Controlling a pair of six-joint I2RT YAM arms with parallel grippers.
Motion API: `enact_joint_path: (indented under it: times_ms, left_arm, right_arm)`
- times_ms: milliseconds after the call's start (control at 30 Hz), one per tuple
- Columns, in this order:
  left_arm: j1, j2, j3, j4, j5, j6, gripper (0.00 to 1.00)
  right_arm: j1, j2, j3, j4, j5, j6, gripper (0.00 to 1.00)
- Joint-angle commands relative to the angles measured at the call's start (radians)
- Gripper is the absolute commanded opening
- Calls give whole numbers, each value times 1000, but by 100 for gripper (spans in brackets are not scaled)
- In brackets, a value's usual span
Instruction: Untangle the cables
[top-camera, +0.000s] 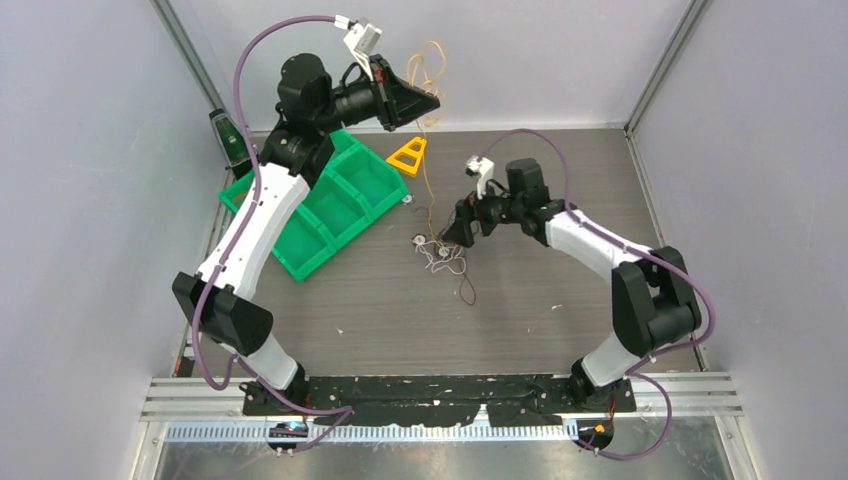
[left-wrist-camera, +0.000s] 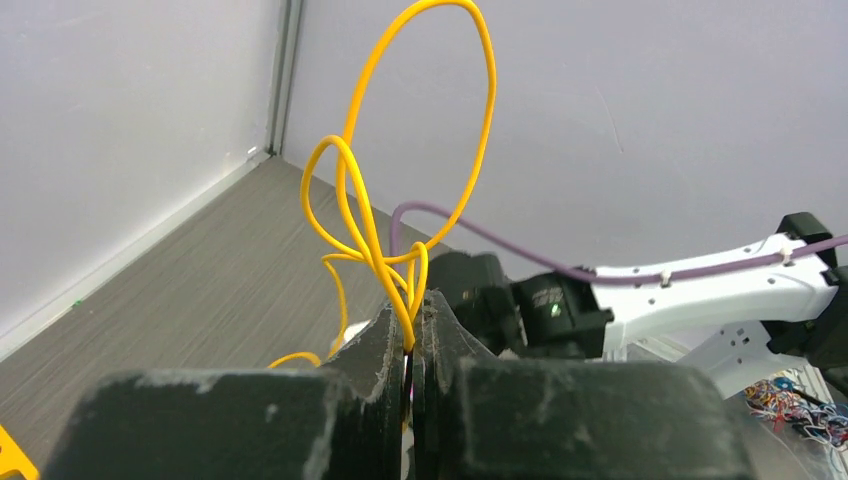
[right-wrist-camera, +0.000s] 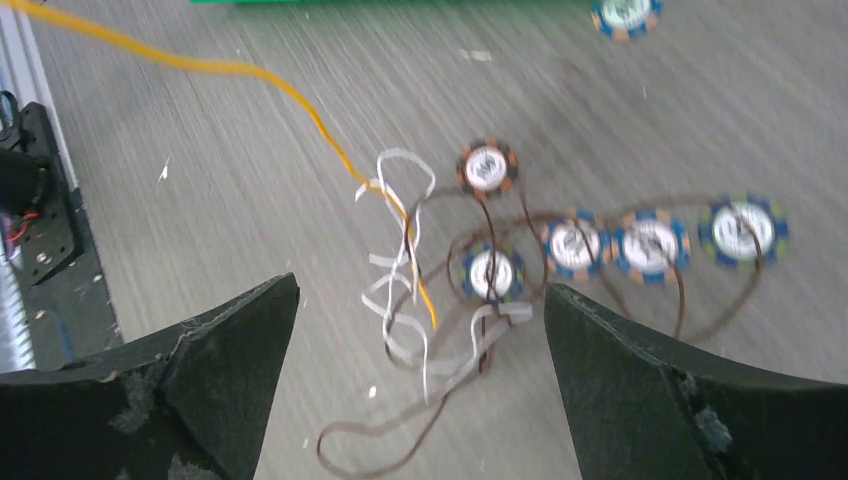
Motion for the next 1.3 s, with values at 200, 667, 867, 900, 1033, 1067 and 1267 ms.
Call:
enact_joint_path:
  times_ms: [200,667,867,900,1033,1067,1267]
  left_arm:
    - [11,-53,69,26,-50,-27,0]
    - [98,69,583,-30,-112,-21,0]
    - [150,58,421,29,-138,-16,0]
    - [157,60,394,39,-130,-12,0]
    - [175,60,283,43,-106,46,0]
    - [179,58,246,56,-104,58,0]
    - [202,57,77,76,-69,156,0]
  right_arm:
    - [135,214,58,474,73,123,67]
    - [67,317,127,105,57,125,27]
    - [32,275,158,-18,17,90,44]
    - [21,265,164,-46,10,78,46]
    - [-9,237,198,-121,-5,45,58]
    - [-13,234,207,-134,-6,39,60]
    - [-51,199,226,-233,-6,-22,67]
